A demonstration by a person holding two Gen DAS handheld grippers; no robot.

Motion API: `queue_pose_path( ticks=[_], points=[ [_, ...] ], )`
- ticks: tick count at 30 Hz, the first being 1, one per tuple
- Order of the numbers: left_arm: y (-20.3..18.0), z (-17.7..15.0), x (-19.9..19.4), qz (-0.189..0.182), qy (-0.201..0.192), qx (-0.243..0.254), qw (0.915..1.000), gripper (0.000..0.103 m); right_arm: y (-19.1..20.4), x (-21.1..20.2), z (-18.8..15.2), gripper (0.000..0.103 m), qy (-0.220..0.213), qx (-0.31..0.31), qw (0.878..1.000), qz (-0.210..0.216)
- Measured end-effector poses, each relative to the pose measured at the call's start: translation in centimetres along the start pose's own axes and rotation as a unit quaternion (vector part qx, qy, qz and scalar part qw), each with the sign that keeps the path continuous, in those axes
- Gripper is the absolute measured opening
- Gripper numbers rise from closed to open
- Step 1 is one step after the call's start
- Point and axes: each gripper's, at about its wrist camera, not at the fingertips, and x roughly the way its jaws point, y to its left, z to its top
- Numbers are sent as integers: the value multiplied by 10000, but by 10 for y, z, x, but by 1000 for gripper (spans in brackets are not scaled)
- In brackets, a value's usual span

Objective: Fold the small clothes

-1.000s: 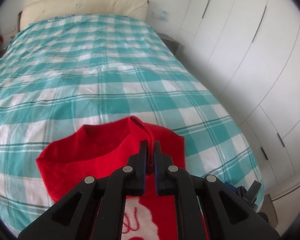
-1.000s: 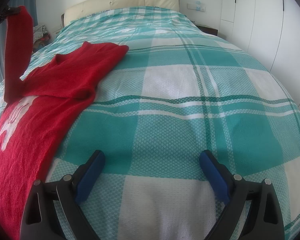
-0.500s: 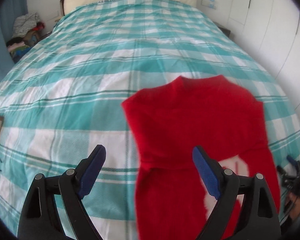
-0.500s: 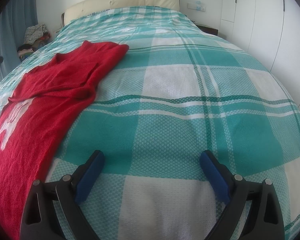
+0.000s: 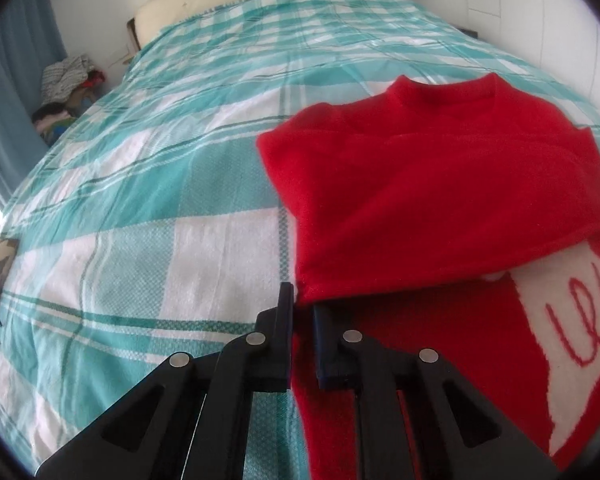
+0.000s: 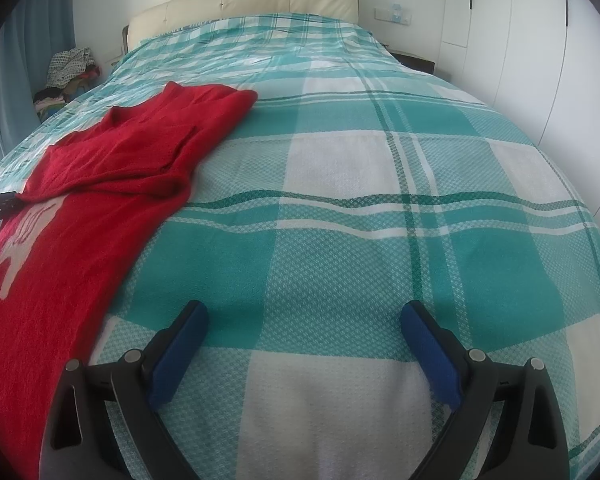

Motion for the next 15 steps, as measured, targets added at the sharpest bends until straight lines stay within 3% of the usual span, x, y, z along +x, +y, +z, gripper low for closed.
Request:
queue_pose_path(
  ticks=[4,6,8,11,15],
  points=[
    [3,-14,-3,102,-128,-21,9999,10,0,0,0,97,3,8,10000,11],
    [5,-14,-3,118,-71,-87,9999,18,0,0,0,97,10,6,10000,6],
    [12,-15,-5,166,-15,-230,9996,38,0,0,0,97,9,4,10000,2],
    [28,-21,-12,118,146,-564,9982,59,0,0,0,97,9,6,10000,5],
    [54,-37,-34,111,367,-993,9943,69,0,0,0,97,10,5,10000,4]
  ],
)
